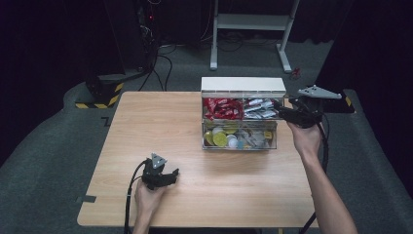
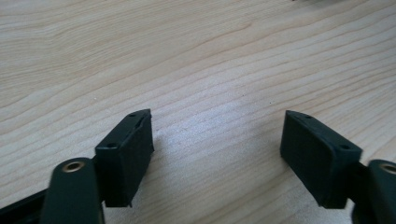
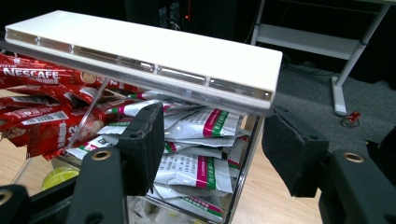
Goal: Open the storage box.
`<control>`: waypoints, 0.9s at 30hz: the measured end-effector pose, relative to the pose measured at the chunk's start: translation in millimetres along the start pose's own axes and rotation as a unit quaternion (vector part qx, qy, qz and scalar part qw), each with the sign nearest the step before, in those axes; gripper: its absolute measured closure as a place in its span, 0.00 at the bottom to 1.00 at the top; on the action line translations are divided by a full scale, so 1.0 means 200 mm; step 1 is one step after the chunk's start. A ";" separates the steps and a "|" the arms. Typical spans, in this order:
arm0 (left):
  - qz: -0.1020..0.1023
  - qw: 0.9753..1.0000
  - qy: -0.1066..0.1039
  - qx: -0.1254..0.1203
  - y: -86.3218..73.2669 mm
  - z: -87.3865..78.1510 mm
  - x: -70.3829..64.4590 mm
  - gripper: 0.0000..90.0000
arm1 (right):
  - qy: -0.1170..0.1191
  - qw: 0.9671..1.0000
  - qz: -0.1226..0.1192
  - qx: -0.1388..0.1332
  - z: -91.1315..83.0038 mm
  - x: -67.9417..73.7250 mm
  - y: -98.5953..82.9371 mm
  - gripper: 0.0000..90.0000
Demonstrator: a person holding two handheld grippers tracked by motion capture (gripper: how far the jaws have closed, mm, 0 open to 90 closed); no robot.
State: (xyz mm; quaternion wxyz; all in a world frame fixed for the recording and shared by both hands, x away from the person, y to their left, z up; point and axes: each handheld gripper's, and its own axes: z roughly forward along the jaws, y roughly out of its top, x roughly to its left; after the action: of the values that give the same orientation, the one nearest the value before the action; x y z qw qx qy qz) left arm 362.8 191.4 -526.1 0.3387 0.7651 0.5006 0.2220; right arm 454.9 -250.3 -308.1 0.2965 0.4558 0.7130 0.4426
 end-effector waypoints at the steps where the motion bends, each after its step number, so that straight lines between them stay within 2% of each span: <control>1: -0.005 1.000 -0.002 0.001 0.00 0.00 0.00 0.30 | 0.000 1.000 0.000 0.000 0.00 0.00 0.00 0.43; 3: -0.021 1.000 -0.022 -0.006 0.00 -0.01 0.02 0.32 | -0.001 1.000 -0.002 0.000 0.00 0.00 0.00 0.43; 7: -0.020 0.999 -0.032 -0.015 0.03 -0.03 0.01 0.33 | -0.001 1.000 0.001 0.000 0.00 0.00 0.01 0.42; 10: -0.024 0.999 -0.039 -0.022 0.05 -0.04 0.01 0.34 | -0.013 1.000 -0.007 -0.012 -0.02 0.01 0.01 0.41; 11: -0.029 0.998 -0.050 -0.029 0.08 -0.05 0.01 0.34 | -0.011 1.000 -0.008 -0.012 -0.02 0.02 0.02 0.41; 13: -0.030 0.997 -0.053 -0.037 0.11 -0.07 0.02 0.34 | -0.014 1.000 -0.015 -0.010 -0.01 0.02 0.02 0.41; 17: -0.033 0.996 -0.065 -0.049 0.15 -0.09 0.03 0.36 | -0.009 1.000 -0.010 -0.006 0.00 0.01 0.03 0.40; 19: -0.034 0.995 -0.076 -0.062 0.21 -0.11 0.03 0.38 | -0.012 1.000 -0.012 -0.005 0.00 0.02 0.03 0.40; 27: -0.029 0.992 -0.088 -0.089 0.33 -0.15 0.02 0.38 | -0.010 1.000 -0.013 -0.002 0.01 0.01 0.04 0.40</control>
State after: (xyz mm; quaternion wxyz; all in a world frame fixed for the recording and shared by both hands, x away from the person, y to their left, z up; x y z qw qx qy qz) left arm 385.5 185.5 -457.4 0.4544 0.7339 0.4688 0.1873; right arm 458.6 -245.8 -302.3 0.3105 0.4506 0.7145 0.4358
